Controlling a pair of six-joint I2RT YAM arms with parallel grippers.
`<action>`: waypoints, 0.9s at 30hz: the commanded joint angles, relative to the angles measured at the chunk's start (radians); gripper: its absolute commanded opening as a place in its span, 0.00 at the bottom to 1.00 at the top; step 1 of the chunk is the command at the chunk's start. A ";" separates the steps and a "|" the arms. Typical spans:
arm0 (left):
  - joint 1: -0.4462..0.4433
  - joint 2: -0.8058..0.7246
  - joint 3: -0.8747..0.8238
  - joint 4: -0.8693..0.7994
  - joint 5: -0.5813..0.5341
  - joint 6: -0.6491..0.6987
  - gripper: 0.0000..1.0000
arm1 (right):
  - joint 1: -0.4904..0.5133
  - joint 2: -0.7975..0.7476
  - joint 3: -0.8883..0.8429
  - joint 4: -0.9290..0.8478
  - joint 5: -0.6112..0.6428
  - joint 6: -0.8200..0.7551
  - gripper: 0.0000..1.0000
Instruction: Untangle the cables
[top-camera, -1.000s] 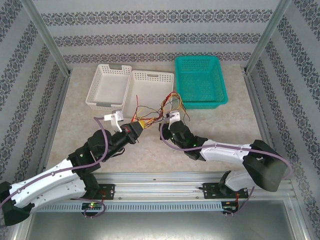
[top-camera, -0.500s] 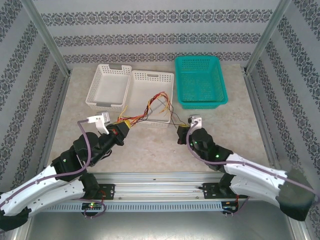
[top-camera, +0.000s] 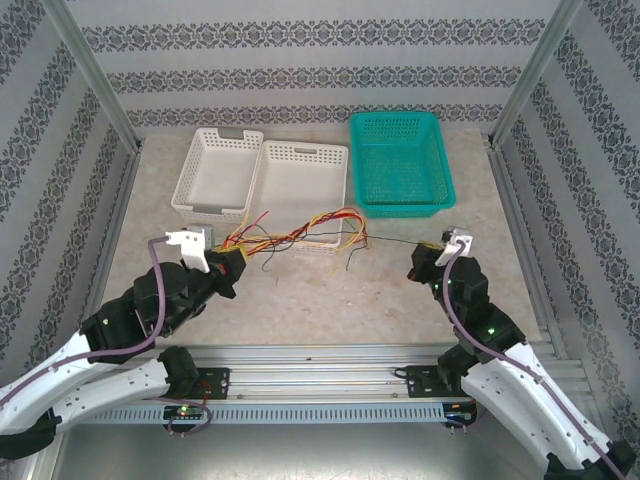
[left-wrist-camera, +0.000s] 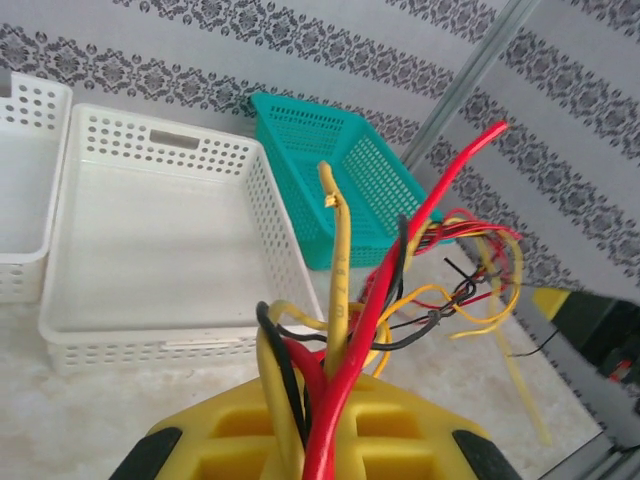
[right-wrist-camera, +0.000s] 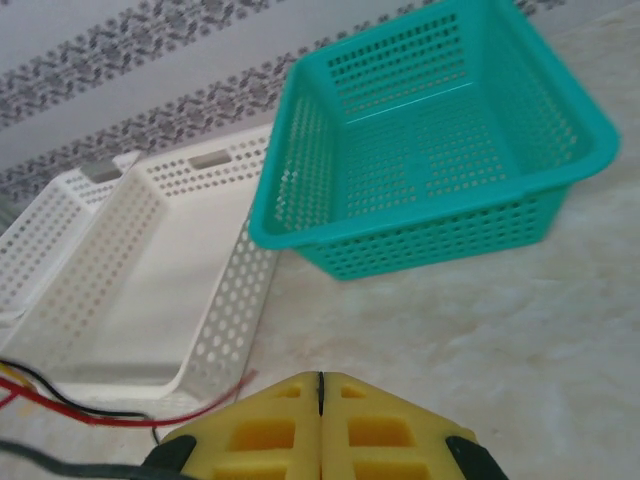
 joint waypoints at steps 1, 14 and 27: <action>0.006 0.037 0.033 -0.108 -0.026 0.085 0.00 | -0.063 -0.001 0.086 -0.104 -0.078 -0.029 0.00; 0.006 0.003 0.105 -0.431 -0.282 0.109 0.00 | -0.281 0.046 0.250 -0.250 -0.132 -0.067 0.00; 0.007 -0.053 0.143 -0.679 -0.459 0.008 0.00 | -0.517 0.086 0.274 -0.274 -0.210 -0.002 0.00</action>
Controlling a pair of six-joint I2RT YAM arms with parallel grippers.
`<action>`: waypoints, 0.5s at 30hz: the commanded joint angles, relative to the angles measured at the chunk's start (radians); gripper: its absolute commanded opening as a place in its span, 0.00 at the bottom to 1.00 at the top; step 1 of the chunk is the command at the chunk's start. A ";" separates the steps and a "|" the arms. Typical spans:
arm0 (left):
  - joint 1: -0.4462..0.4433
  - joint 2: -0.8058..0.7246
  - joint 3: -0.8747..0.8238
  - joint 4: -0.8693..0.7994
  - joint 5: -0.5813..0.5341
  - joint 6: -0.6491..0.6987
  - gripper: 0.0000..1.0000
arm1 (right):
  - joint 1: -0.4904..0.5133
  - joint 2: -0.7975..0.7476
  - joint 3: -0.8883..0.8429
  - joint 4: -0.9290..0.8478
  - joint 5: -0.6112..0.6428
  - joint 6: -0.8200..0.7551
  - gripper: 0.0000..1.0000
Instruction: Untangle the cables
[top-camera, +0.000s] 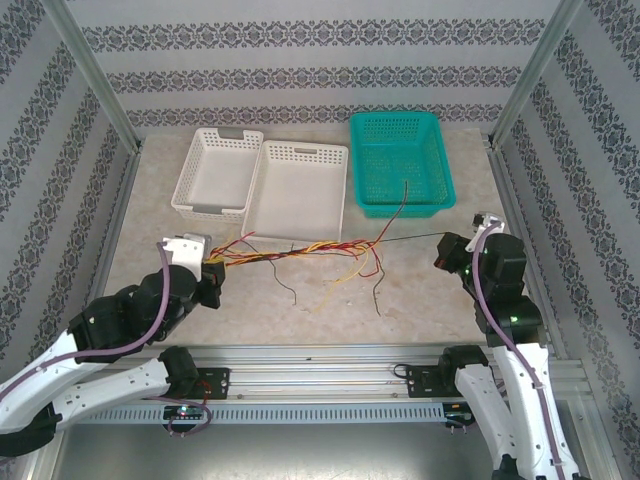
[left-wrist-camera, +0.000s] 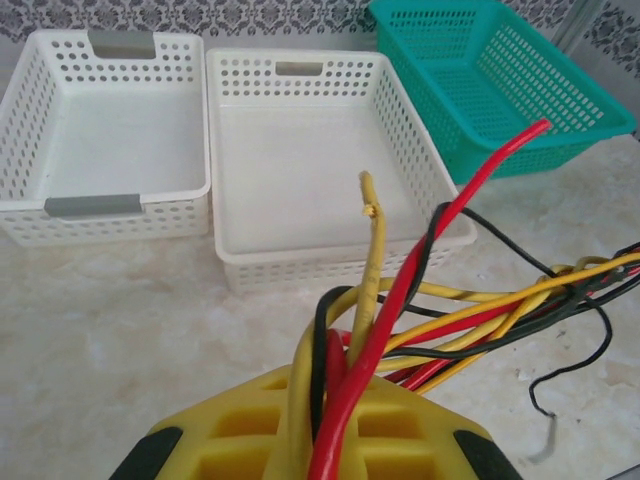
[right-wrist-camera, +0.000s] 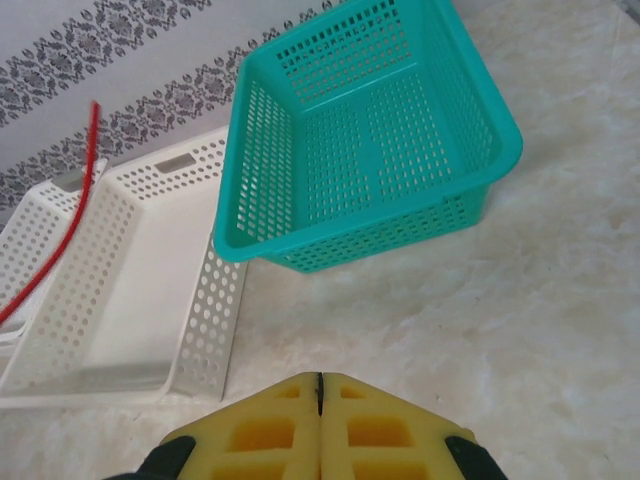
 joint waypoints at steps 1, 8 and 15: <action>0.016 -0.067 0.050 -0.292 -0.331 -0.043 0.00 | -0.081 0.001 0.027 0.008 0.175 0.075 0.00; 0.017 -0.087 0.067 -0.318 -0.344 -0.032 0.00 | -0.111 0.018 0.020 0.015 0.203 0.100 0.00; 0.016 -0.053 -0.001 -0.100 -0.121 0.018 0.00 | -0.113 0.086 -0.011 0.072 0.015 0.110 0.01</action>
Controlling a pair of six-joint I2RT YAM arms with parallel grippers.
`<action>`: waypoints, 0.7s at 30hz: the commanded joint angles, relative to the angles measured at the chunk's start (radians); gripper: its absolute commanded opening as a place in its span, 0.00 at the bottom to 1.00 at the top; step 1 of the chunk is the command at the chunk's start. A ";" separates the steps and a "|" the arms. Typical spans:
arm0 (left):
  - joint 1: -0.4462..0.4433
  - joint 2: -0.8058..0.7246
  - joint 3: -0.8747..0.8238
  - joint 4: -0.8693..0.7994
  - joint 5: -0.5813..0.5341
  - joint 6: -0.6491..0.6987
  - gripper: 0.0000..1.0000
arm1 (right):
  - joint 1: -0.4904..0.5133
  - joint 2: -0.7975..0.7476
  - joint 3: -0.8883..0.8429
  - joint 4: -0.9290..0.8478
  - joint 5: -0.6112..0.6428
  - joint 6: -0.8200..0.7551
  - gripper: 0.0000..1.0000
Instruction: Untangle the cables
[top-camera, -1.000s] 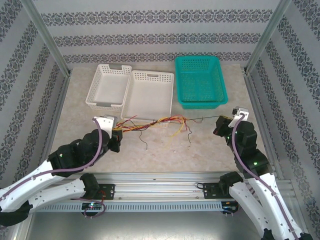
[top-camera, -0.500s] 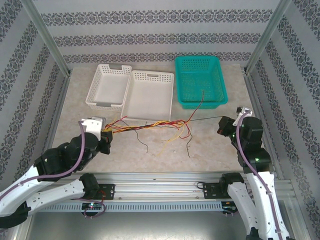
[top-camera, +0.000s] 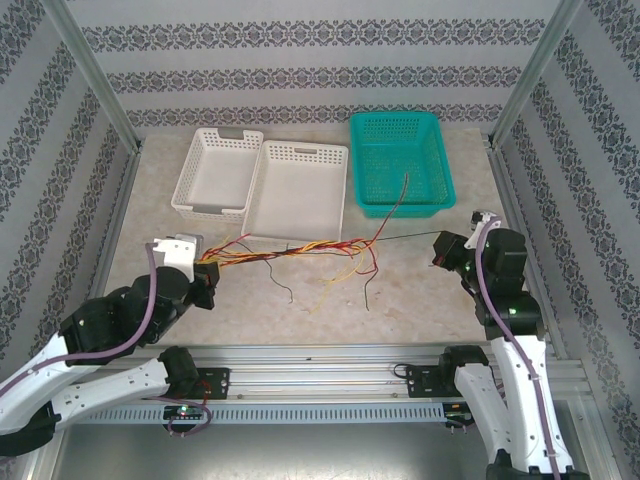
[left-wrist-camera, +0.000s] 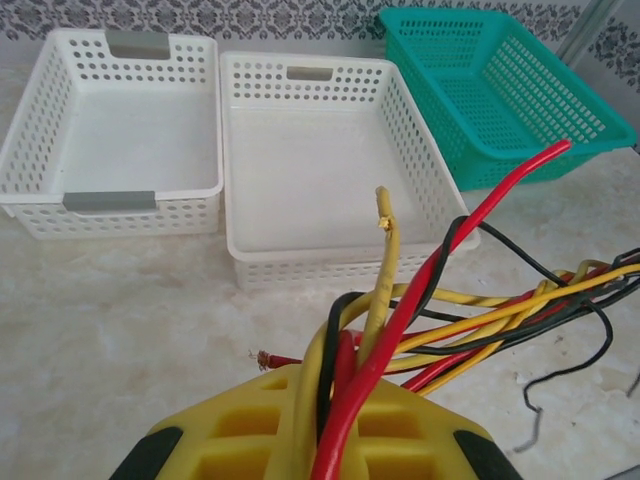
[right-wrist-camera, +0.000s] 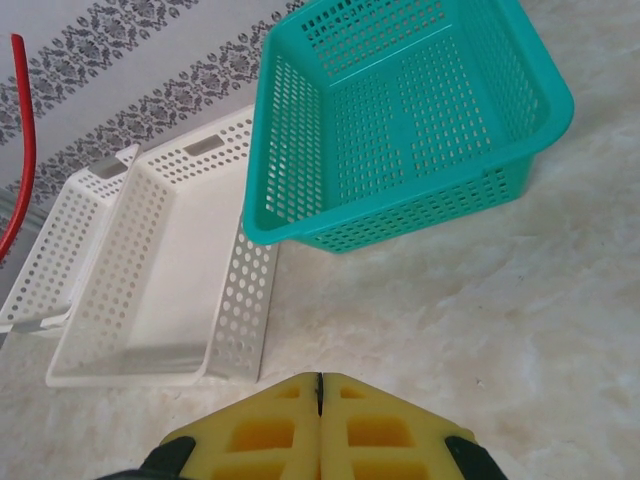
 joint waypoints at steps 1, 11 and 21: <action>0.028 -0.035 -0.038 -0.022 -0.081 0.049 0.00 | -0.062 0.035 -0.018 0.065 0.096 0.067 0.05; 0.028 0.131 -0.069 0.317 0.193 0.147 0.00 | -0.049 -0.021 -0.031 0.107 -0.083 0.002 0.62; 0.028 0.289 -0.025 0.529 0.482 0.127 0.00 | 0.457 0.057 -0.040 0.265 -0.001 -0.185 0.71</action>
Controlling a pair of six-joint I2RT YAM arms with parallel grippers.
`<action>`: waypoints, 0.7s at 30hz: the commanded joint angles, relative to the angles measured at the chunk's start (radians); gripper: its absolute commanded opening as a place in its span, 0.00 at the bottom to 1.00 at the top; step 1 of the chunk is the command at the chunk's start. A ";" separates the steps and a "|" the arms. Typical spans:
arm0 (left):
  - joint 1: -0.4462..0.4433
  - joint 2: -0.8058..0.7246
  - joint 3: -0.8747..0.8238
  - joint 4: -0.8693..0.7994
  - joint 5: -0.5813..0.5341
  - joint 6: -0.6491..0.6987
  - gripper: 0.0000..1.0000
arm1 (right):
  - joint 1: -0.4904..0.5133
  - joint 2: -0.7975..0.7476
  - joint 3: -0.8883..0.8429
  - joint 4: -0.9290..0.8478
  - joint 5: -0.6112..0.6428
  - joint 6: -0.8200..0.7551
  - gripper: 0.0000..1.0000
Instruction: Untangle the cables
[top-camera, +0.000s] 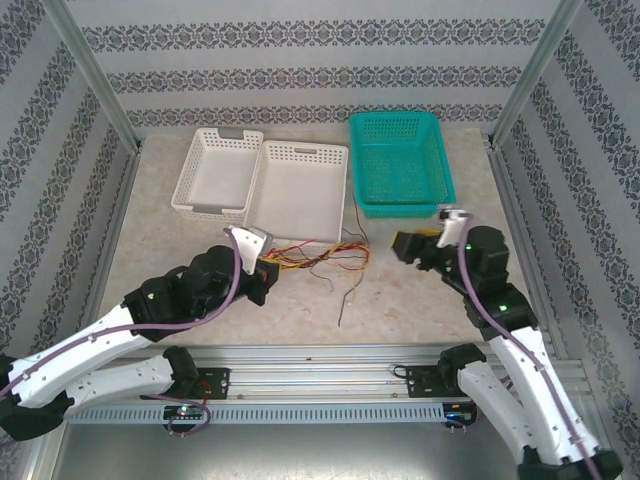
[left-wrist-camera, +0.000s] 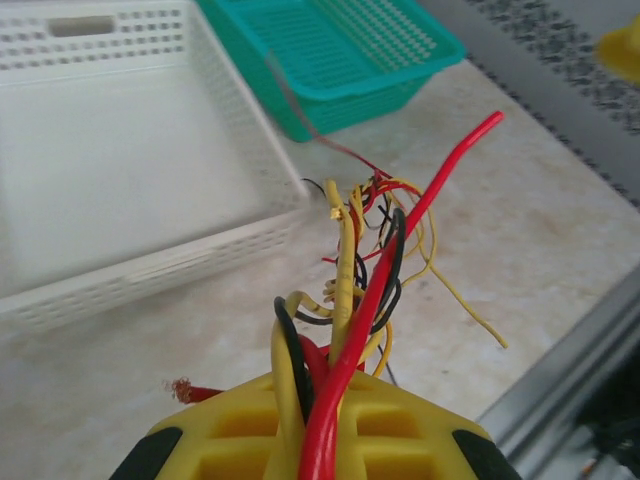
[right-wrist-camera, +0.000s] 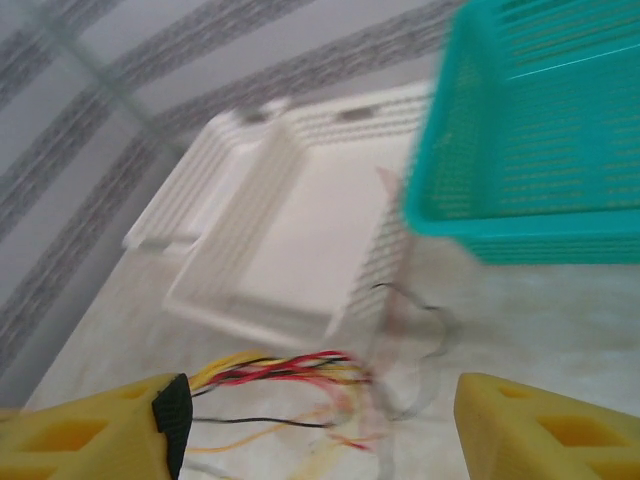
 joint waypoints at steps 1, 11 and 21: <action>0.012 0.030 0.046 0.159 0.138 -0.005 0.00 | 0.196 0.041 -0.012 0.092 0.101 -0.146 0.71; 0.012 0.087 0.053 0.197 0.207 -0.033 0.00 | 0.465 0.179 -0.028 0.240 0.109 -0.284 0.73; 0.012 0.115 0.054 0.217 0.201 -0.034 0.00 | 0.501 0.251 -0.073 0.366 0.069 -0.259 0.69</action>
